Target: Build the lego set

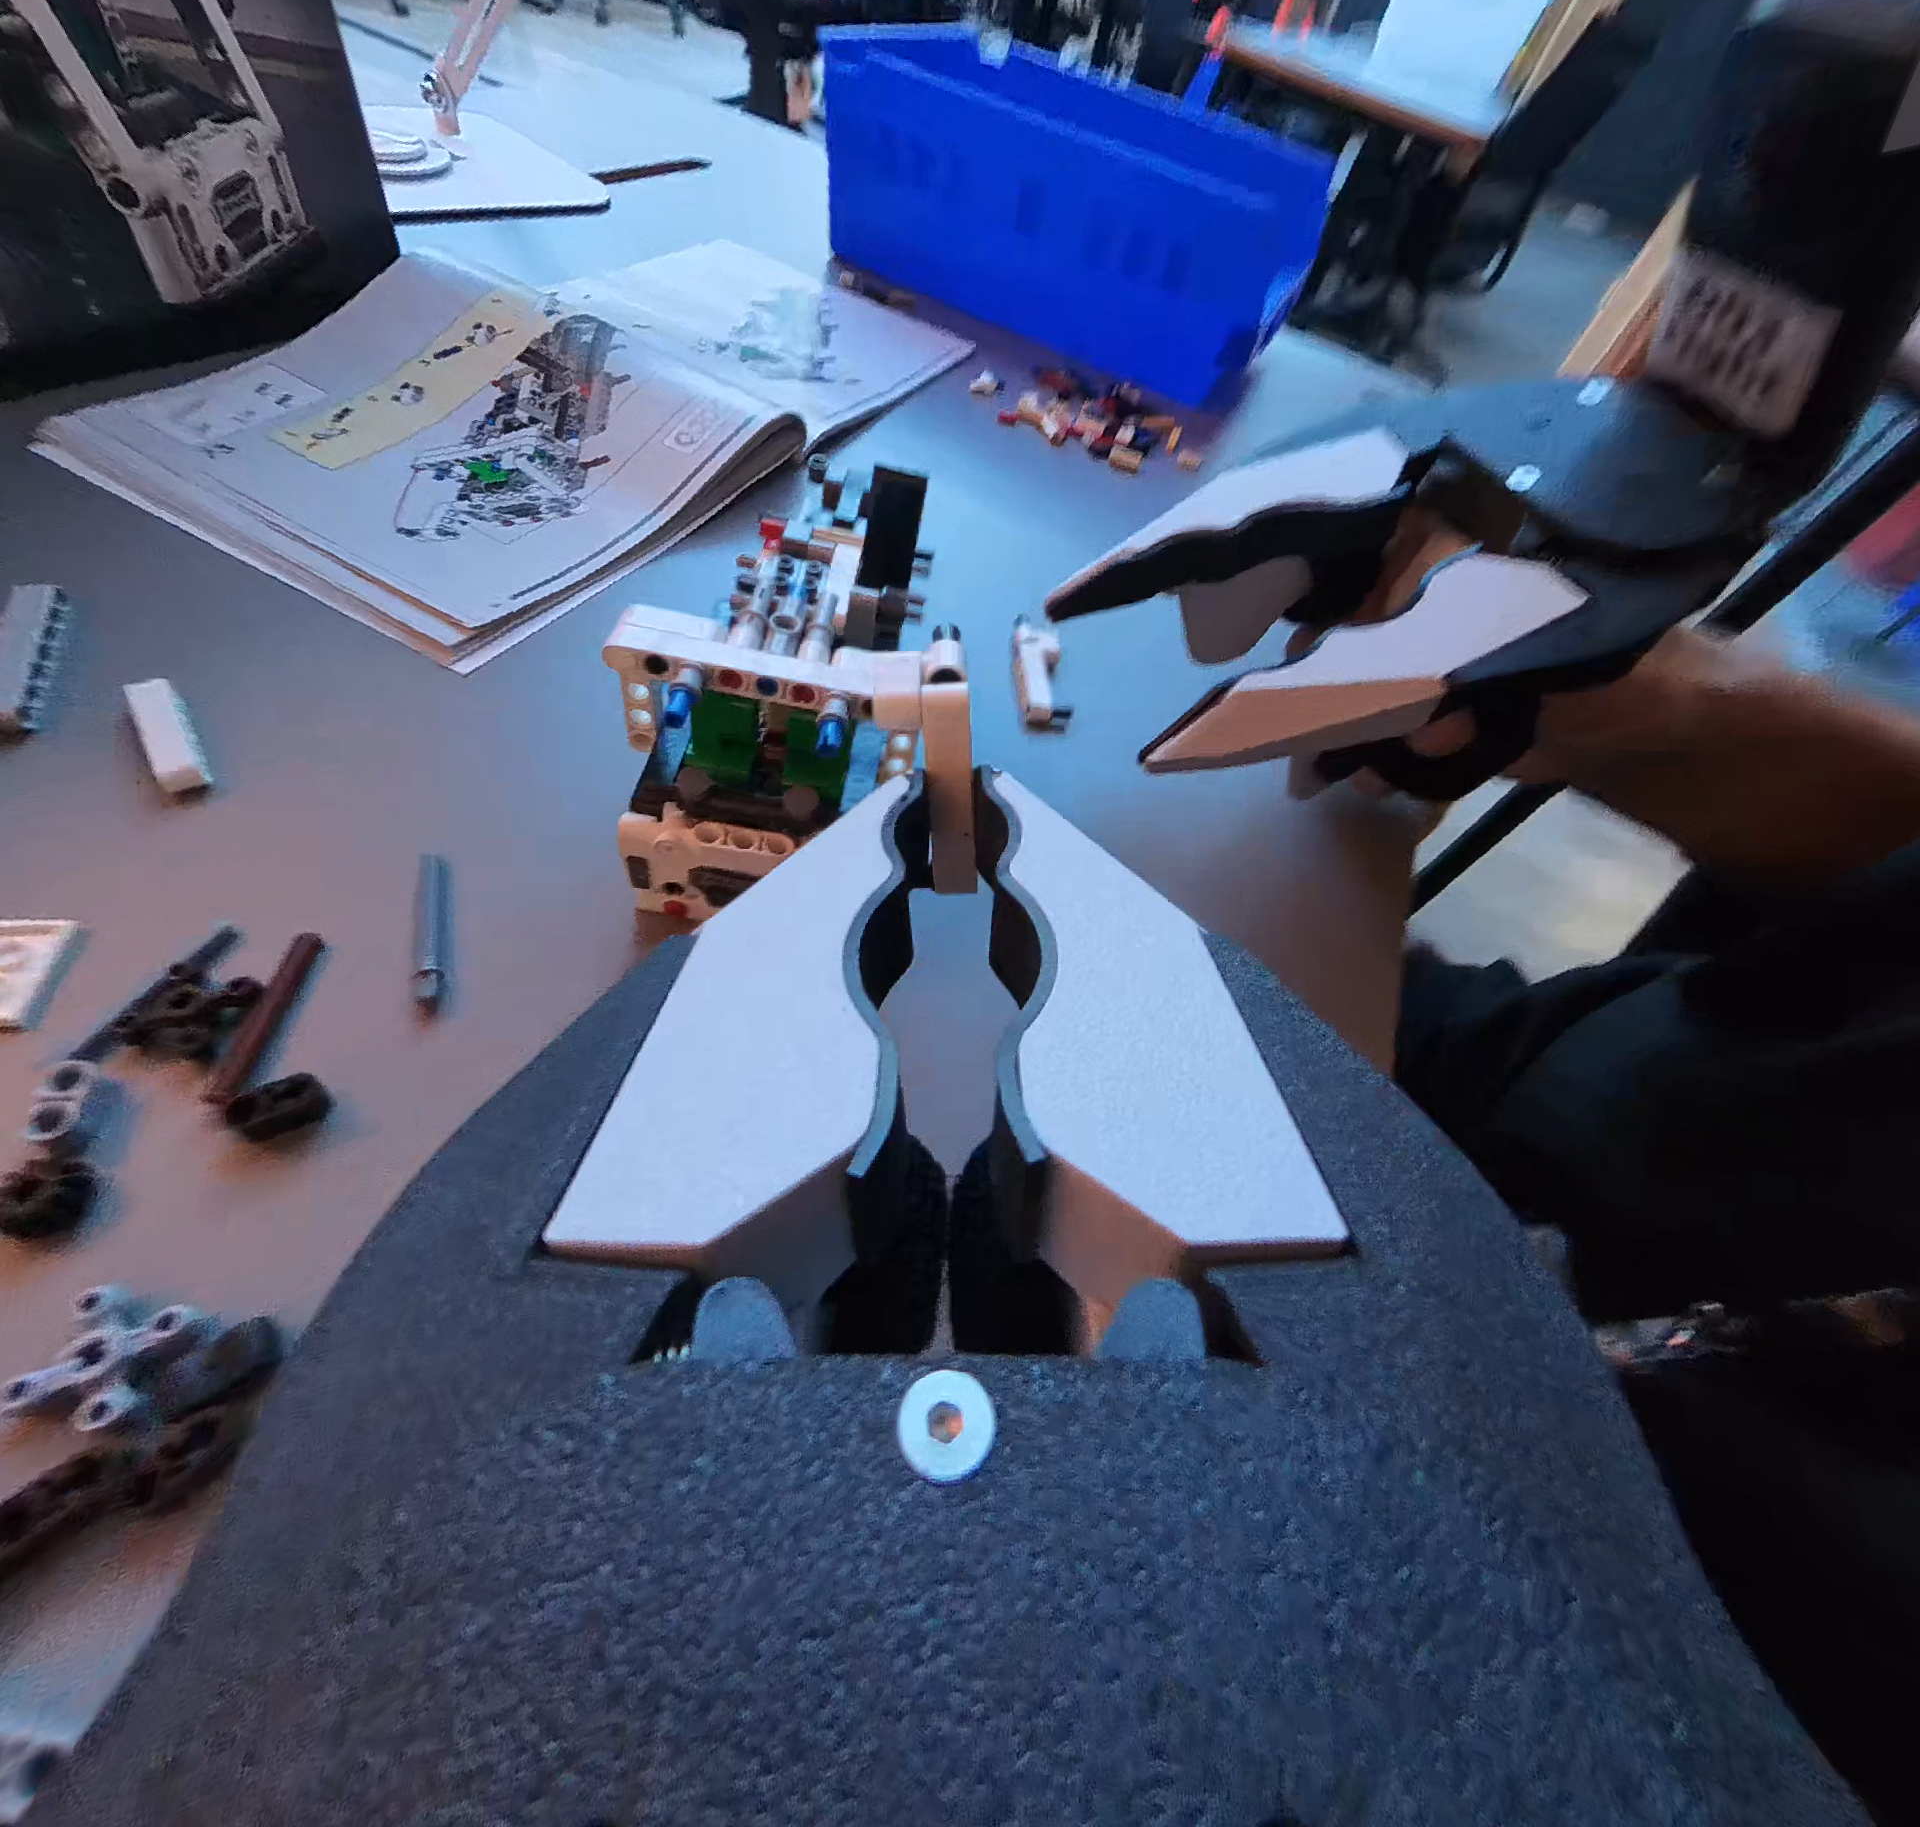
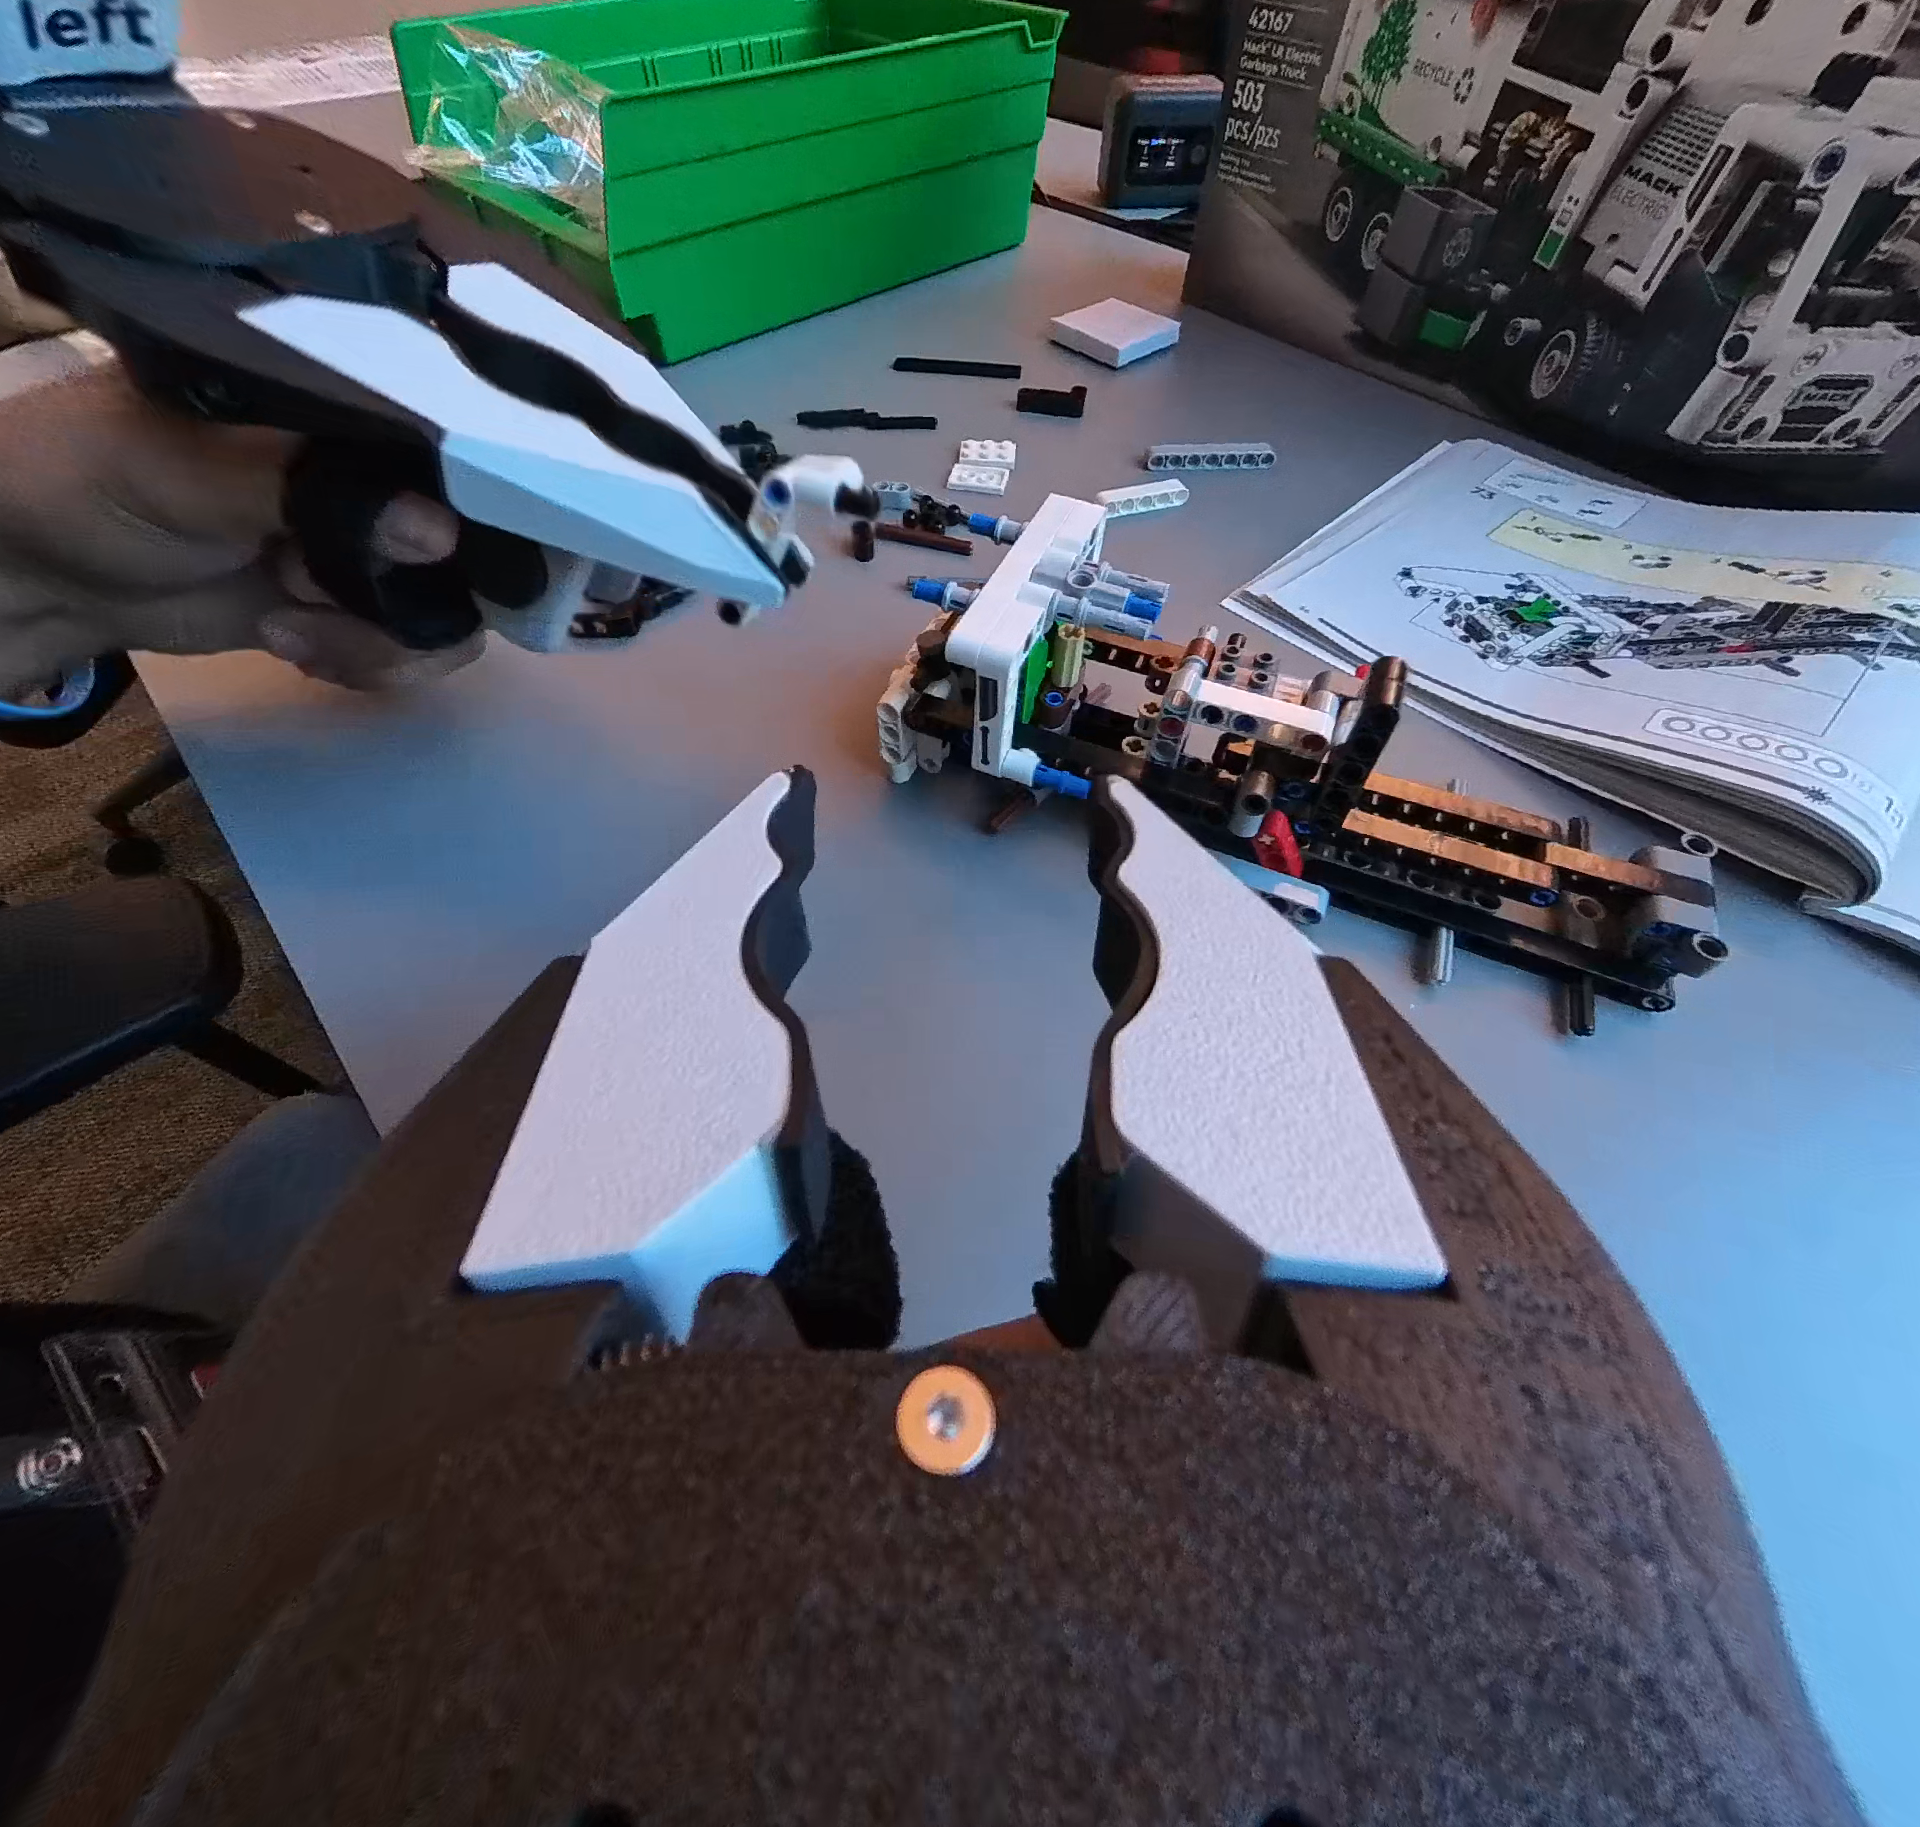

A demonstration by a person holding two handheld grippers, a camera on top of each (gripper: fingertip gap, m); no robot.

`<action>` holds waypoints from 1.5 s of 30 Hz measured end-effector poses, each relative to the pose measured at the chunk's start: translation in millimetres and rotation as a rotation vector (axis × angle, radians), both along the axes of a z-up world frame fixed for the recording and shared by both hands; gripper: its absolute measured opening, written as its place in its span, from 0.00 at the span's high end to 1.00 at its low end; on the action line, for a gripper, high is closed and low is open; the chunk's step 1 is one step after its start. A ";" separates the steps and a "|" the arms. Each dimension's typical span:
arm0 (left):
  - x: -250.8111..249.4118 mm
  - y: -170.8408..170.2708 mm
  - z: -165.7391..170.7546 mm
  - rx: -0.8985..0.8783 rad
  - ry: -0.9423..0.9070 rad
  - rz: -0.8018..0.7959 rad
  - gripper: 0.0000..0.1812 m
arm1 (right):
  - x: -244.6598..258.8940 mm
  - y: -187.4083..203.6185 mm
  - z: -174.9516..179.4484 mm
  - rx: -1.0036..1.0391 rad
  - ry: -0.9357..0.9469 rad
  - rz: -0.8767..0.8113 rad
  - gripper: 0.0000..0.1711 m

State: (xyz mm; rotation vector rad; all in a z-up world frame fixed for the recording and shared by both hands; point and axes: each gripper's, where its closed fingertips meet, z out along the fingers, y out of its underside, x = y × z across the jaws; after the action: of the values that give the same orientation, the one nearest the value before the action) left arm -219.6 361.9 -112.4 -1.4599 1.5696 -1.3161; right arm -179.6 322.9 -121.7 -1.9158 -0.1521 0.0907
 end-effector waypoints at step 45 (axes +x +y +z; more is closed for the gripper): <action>11.3 -24.8 -20.7 0.467 -0.019 0.031 0.96 | -35.8 17.6 3.3 -0.022 0.486 -0.012 0.96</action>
State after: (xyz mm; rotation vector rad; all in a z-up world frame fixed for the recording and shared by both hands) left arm -208.3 337.2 -133.1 -1.1678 1.6916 -0.8626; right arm -215.3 340.5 -118.4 -1.8608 0.1883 0.5454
